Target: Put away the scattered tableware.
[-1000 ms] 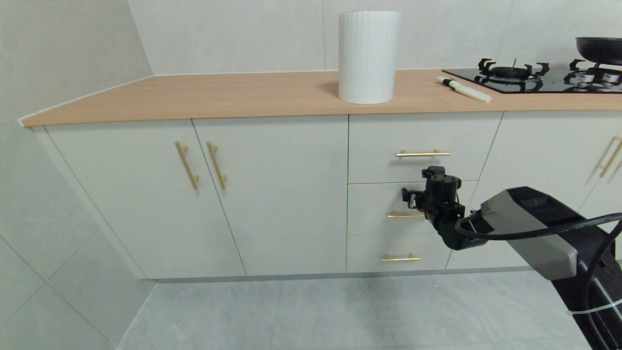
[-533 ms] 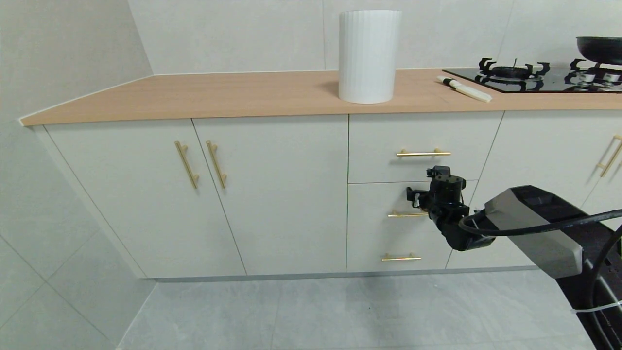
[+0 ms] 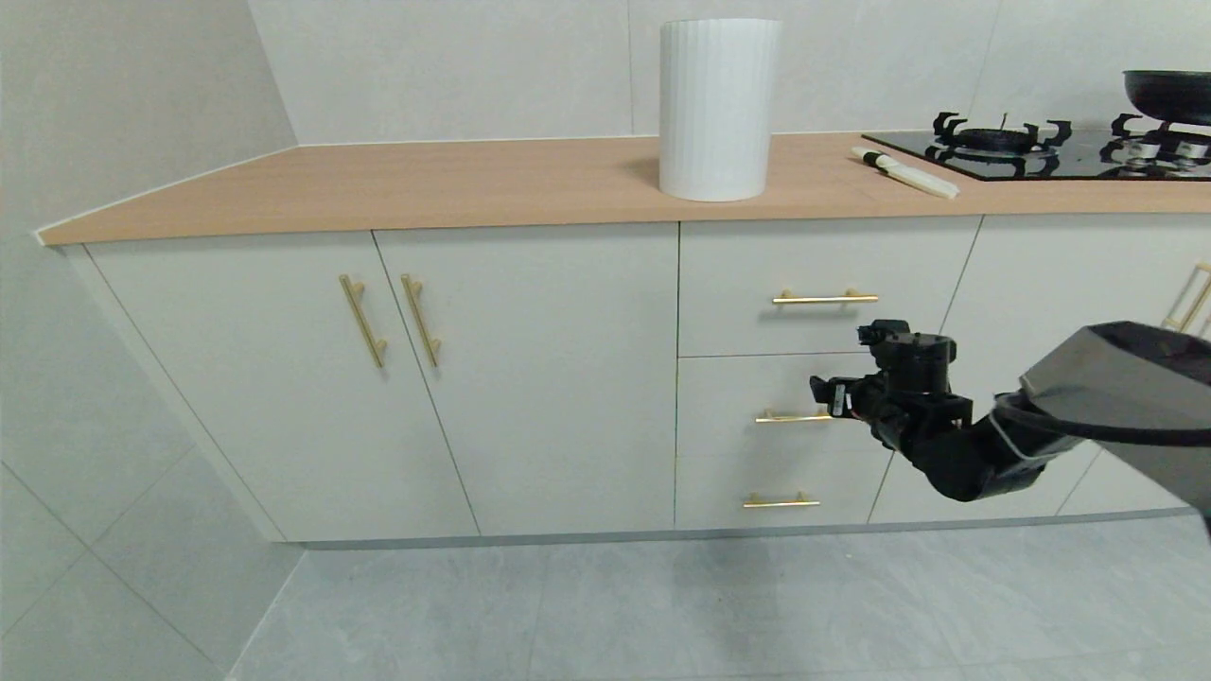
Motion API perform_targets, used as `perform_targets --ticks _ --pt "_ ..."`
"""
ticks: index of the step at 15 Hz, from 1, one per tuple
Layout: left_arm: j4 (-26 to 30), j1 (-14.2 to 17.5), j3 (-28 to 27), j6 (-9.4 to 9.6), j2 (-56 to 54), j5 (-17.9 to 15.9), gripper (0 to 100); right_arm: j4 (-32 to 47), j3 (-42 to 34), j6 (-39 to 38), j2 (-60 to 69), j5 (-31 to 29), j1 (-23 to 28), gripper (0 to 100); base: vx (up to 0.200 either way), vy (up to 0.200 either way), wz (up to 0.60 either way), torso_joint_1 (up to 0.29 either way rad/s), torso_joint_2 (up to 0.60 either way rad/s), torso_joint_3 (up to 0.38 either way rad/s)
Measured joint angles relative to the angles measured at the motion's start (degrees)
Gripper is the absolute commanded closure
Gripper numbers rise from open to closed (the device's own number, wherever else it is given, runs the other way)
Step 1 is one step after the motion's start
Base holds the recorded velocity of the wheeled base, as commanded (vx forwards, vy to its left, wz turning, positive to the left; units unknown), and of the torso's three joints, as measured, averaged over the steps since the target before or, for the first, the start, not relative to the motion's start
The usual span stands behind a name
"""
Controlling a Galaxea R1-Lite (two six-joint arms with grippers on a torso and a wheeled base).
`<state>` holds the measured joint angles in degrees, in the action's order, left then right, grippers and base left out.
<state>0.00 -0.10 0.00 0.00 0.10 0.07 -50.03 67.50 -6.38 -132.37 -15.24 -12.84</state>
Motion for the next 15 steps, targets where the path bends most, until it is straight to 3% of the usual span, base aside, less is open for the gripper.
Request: perform_targets --ticks 6,10,12,15 --pt "0.0 0.0 0.0 0.0 0.0 0.0 0 0.4 -26.7 1.8 35.4 -0.1 -2.0 0 0.0 0.0 0.0 0.0 0.0 0.0" --pt "0.0 0.0 0.0 0.0 0.0 0.0 0 1.0 -40.2 6.9 59.1 -3.9 -3.0 0 0.0 0.0 0.0 0.0 0.0 0.0" --pt "0.0 0.0 0.0 0.02 0.0 0.0 0 4.1 -44.8 8.9 70.1 -5.6 -3.1 0 0.0 0.0 0.0 0.0 0.0 0.0" --pt "0.0 0.0 0.0 0.05 0.0 0.0 0 15.0 -49.5 10.5 86.9 -6.4 -1.3 0 0.0 0.0 0.0 0.0 0.0 0.0"
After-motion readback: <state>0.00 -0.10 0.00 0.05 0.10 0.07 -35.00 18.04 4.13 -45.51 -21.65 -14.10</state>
